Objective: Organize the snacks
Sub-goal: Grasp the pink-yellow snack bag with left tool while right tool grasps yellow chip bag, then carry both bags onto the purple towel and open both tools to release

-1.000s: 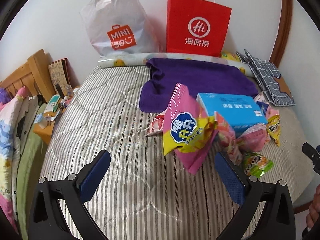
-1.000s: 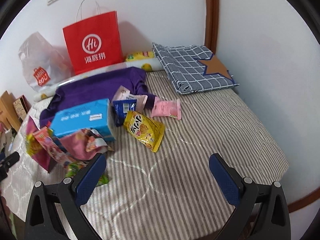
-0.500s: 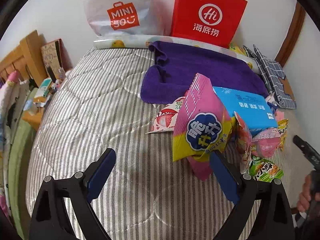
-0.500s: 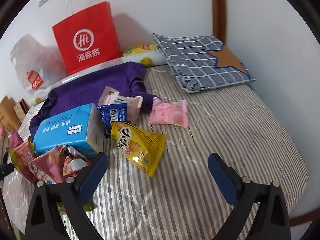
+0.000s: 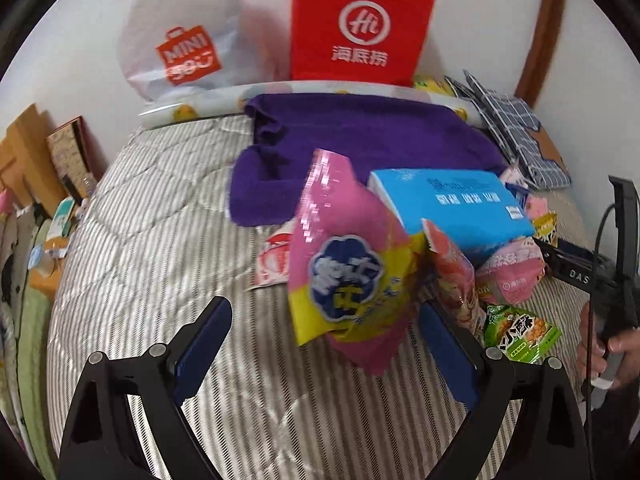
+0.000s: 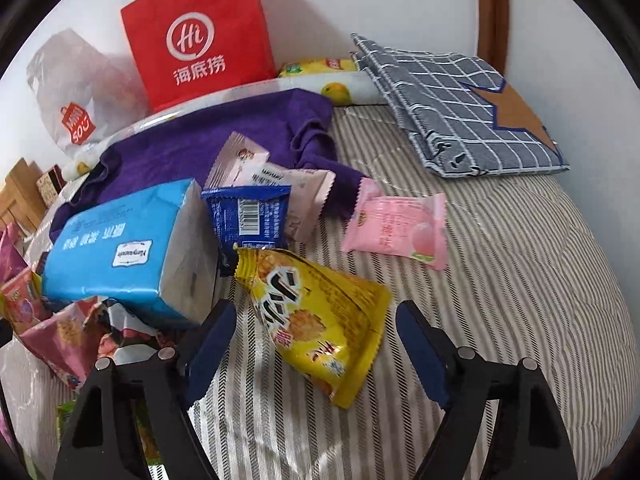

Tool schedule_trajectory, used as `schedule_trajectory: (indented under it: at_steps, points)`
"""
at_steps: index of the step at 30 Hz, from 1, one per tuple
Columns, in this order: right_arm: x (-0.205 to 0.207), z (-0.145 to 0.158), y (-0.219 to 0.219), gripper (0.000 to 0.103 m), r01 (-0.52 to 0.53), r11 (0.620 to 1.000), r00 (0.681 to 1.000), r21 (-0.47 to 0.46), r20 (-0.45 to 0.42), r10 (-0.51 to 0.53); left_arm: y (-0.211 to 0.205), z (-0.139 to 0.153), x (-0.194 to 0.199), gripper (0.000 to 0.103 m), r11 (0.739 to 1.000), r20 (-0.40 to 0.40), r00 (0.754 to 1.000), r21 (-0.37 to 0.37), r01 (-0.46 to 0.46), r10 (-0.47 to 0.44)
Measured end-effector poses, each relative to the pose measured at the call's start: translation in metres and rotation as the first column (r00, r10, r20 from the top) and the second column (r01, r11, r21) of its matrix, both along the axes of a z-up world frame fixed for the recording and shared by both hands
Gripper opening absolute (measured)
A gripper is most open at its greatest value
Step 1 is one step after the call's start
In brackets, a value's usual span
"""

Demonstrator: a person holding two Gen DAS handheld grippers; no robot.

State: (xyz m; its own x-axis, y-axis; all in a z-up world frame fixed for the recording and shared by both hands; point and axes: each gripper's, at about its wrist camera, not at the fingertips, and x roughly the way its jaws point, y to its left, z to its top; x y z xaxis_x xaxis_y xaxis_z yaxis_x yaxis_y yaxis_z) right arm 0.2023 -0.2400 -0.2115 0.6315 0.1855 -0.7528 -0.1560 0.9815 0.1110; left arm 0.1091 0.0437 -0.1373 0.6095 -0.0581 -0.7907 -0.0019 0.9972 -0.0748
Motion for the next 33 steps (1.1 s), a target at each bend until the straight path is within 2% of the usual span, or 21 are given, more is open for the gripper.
schedule_trajectory:
  at_steps: [4,7,8,10,12,17,24,33]
  points:
    - [0.005,-0.003,0.002,0.080,-0.012,1.000,1.000,0.002,-0.008,0.012,-0.004,-0.006,0.010,0.095,1.000,-0.016,1.000,-0.007,0.016,-0.016]
    - [0.006,-0.003,0.002,0.073,-0.009,1.000,1.000,0.006,-0.001,0.009,-0.003,-0.008,0.012,0.090,0.999,-0.018,1.000,-0.029,0.023,-0.024]
    - [0.007,-0.003,0.003,0.069,-0.009,1.000,1.000,0.002,-0.001,0.009,-0.003,-0.009,0.013,0.087,0.999,-0.021,0.999,-0.040,0.027,-0.028]
    - [0.007,-0.002,0.003,0.067,-0.012,1.000,1.000,-0.001,-0.003,0.012,-0.001,-0.009,0.015,0.080,0.997,-0.030,0.999,-0.061,0.036,-0.038]
    - [0.004,0.000,0.003,0.066,-0.013,1.000,1.000,-0.004,0.005,0.013,0.000,-0.009,0.015,0.069,0.995,-0.037,0.998,-0.085,0.048,-0.051]
    - [-0.007,0.008,0.004,0.064,-0.019,1.000,0.999,-0.006,0.034,0.019,0.003,-0.008,0.012,0.059,0.990,-0.027,0.998,-0.131,0.060,-0.065]
    - [-0.021,0.020,0.001,0.063,0.006,1.000,0.999,0.002,0.050,-0.006,0.007,0.000,0.001,0.054,0.988,0.003,0.997,-0.134,0.080,-0.080]
    - [-0.039,0.039,0.004,0.063,0.011,1.000,0.997,0.006,0.074,-0.011,0.019,0.008,-0.017,0.049,0.987,0.037,0.998,-0.150,0.059,-0.054]
